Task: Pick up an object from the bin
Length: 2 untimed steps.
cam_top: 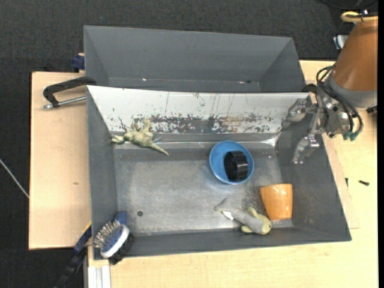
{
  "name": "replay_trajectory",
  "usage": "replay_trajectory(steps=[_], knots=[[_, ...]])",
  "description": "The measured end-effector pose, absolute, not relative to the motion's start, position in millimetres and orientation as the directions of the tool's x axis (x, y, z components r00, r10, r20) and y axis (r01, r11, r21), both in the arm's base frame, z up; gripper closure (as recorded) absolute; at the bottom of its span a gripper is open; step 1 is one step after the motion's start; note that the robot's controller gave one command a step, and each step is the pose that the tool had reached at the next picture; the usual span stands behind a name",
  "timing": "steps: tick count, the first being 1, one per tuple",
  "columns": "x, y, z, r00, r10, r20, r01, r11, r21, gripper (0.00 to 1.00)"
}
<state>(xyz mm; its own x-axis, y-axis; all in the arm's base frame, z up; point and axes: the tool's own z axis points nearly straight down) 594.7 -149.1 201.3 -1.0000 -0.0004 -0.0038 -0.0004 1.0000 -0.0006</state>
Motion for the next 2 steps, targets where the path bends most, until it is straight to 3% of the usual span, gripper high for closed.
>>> replay_trajectory(steps=[1,2], knots=[[578.0,-93,75,-1.0,-0.021,0.005,-0.02,1.0,0.003,0.0],[573.8,-34,75,-0.977,-0.214,-0.013,-0.214,0.977,-0.006,0.0]])
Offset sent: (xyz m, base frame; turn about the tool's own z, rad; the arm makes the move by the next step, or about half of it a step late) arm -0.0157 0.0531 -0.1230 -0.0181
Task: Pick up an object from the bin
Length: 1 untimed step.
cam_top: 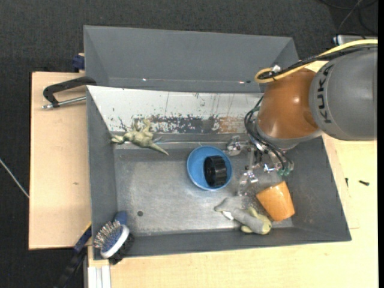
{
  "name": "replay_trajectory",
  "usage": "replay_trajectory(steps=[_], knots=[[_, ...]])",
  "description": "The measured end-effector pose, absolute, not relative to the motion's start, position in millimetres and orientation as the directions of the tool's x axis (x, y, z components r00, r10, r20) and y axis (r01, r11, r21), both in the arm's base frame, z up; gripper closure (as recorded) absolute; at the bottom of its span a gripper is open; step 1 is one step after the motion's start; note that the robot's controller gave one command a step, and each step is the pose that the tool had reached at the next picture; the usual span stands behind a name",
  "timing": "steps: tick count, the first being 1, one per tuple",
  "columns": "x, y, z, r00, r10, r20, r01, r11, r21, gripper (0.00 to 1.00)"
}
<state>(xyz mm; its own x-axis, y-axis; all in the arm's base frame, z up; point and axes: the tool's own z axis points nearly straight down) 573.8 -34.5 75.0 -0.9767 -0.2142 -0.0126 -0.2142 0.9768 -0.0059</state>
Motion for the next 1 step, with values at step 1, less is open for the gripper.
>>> replay_trajectory(steps=[1], knots=[[539.2,29.7,75.0,-0.991,-0.134,-0.016,-0.134,0.991,-0.001,0.0]])
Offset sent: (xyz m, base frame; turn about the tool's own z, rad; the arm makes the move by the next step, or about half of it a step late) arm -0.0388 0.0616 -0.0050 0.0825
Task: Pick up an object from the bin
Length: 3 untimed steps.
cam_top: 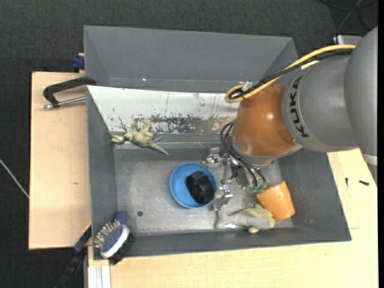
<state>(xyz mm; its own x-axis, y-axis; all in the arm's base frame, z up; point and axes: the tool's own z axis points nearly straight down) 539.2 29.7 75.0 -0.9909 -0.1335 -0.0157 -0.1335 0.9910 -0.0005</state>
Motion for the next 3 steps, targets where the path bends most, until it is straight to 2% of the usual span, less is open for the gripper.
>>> replay_trajectory(steps=[1,2,3], knots=[[517.8,101,74,-0.992,0.126,-0.012,0.126,0.992,0.004,0.0],[518.4,98,75,-0.992,0.128,-0.014,0.128,0.992,0.002,1.0],[499.6,133,193,-0.995,-0.1,-0.012,-0.1,0.995,0.003,1.0]])
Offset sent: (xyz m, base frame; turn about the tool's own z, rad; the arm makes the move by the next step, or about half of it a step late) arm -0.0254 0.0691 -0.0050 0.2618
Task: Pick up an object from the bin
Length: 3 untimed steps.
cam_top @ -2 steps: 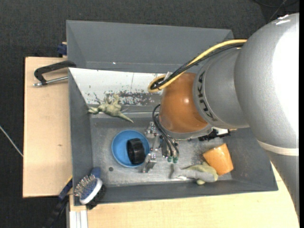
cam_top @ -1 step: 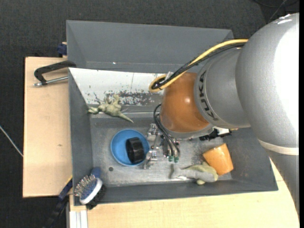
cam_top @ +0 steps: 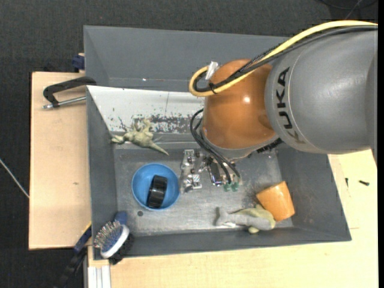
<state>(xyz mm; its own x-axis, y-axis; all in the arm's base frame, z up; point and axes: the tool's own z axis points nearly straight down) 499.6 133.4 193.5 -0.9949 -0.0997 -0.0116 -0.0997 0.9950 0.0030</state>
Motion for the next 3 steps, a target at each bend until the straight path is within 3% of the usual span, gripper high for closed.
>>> replay_trajectory(steps=[1,2,3], knots=[[498.4,132,190,-0.995,-0.099,-0.005,-0.099,0.995,0.001,0.0],[515.8,183,83,-1.0,-0.031,-0.005,-0.031,1.0,0.002,0.0],[515.4,184,82,-0.999,-0.032,-0.005,-0.032,0.999,0.002,1.0]])
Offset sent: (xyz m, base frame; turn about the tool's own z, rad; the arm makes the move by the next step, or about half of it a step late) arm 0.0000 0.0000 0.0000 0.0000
